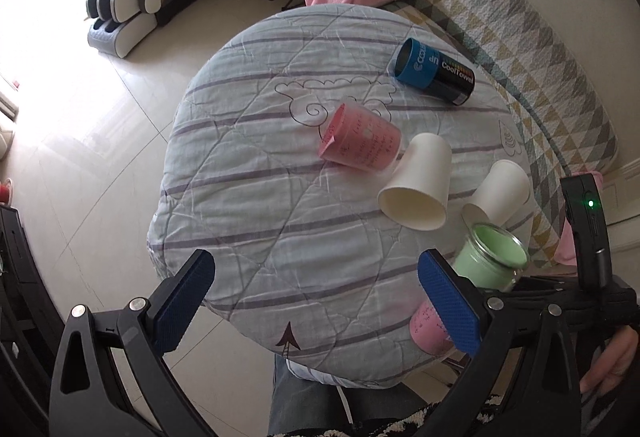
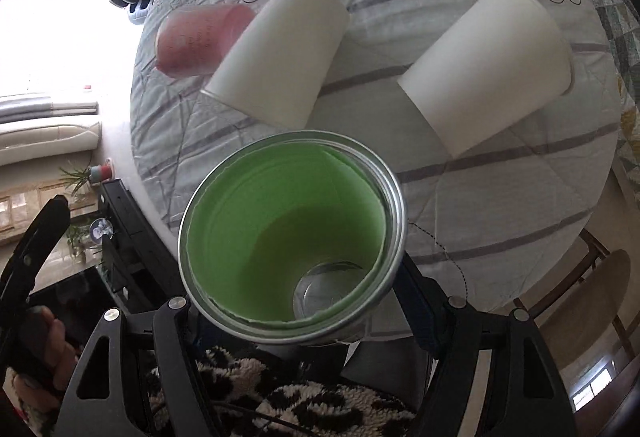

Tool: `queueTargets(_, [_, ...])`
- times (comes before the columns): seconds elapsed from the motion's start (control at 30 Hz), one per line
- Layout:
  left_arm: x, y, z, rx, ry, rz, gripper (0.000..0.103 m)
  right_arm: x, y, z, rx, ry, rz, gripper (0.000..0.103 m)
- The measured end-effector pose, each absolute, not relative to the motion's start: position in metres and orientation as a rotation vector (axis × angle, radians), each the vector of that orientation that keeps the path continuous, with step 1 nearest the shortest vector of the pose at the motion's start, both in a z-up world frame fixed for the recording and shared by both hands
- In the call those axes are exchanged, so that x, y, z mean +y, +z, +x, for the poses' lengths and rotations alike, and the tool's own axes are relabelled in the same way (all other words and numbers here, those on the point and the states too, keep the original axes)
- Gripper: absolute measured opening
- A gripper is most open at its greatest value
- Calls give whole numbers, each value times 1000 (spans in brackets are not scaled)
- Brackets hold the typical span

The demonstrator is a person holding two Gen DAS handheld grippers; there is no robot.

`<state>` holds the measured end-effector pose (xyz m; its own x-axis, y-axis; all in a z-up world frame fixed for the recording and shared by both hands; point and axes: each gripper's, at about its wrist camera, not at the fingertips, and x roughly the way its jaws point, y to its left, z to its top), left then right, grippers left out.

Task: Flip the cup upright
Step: 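Carry the upright jar toward the left gripper and close the left gripper on it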

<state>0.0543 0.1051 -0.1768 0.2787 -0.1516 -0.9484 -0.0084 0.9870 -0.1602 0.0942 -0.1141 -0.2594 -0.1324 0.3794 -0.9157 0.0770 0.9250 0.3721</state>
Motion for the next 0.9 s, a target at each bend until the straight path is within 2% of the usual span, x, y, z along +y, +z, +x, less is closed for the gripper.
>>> queueTargets(0.13, [92, -185, 46, 1310, -96, -145, 103, -109, -262, 101, 1609, 213, 307, 76])
queueTargets(0.47, [60, -184, 36, 1313, -118, -139, 103, -121, -246, 85, 1559, 235, 322, 79])
queueTargets(0.6, [41, -181, 33, 1306, -137, -126, 103, -138, -215, 70, 1482, 246, 369, 79])
queueTargets(0.9, [-30, -196, 38, 1336, -206, -43, 103, -201, -141, 47, 1213, 60, 159, 82])
